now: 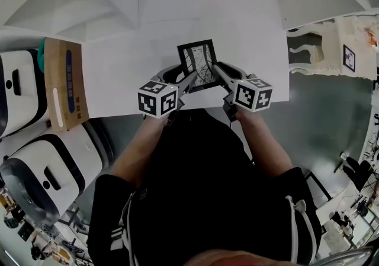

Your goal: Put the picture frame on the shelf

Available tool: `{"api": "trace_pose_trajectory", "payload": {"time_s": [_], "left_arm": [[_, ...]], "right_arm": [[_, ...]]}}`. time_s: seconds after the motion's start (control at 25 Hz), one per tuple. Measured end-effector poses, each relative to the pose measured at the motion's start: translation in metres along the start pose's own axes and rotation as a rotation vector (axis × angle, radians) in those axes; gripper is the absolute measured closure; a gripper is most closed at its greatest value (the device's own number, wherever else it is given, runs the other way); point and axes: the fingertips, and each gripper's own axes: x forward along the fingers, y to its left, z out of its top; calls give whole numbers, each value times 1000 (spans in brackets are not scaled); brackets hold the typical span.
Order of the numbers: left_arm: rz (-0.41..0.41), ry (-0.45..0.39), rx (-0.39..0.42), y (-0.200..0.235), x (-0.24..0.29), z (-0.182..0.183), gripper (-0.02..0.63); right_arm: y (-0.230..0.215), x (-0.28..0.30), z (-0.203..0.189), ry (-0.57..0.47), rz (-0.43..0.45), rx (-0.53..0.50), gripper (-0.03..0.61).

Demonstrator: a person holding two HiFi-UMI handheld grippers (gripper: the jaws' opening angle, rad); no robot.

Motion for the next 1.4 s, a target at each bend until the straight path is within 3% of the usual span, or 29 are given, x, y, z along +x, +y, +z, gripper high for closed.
{"api": "trace_pose_trajectory", "payload": {"time_s": [0.8, 1.4], "left_arm": [[-136, -140, 108, -50, -30, 63, 468], [-231, -253, 234, -97, -74, 112, 480]], "right_arm": [[34, -36, 55, -177, 120, -52, 497], [99, -77, 109, -385, 182, -241, 497]]}}
